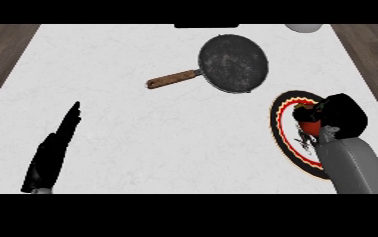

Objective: Pick the bell pepper from the plate and place it in the pan

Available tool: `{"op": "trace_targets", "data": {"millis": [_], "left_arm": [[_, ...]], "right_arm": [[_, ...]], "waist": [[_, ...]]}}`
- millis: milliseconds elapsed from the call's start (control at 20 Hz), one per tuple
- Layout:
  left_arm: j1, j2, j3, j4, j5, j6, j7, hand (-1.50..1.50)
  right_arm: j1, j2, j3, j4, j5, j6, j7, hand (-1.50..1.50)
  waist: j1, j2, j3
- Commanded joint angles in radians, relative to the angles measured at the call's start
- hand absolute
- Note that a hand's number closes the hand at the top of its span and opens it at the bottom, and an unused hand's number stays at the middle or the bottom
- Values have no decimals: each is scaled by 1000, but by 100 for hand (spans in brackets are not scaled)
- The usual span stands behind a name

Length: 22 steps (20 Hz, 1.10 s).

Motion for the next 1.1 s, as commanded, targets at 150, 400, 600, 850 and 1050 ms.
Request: {"op": "trace_targets", "data": {"millis": [150,400,600,850,1050], "left_arm": [[-5,-6,-4,-13,3,-6,7,0],[-49,13,24,14,35,-46,1,0],[-61,12,14,-33,25,-47,48,0],[-38,-48,-49,-16,-45,6,6,0],[-72,-45,-42,-14,-33,-8,22,0]], "right_arm": [[-132,52,127,-220,389,64,319,150],[-282,189,80,-180,491,146,309,150],[-370,257,-24,-57,510,48,239,150],[-465,250,-211,188,456,-153,78,150],[-517,259,-321,352,402,-287,-27,150]], "waist": [[19,12,7],[37,25,10],[47,29,12],[62,39,13],[73,47,14]]}}
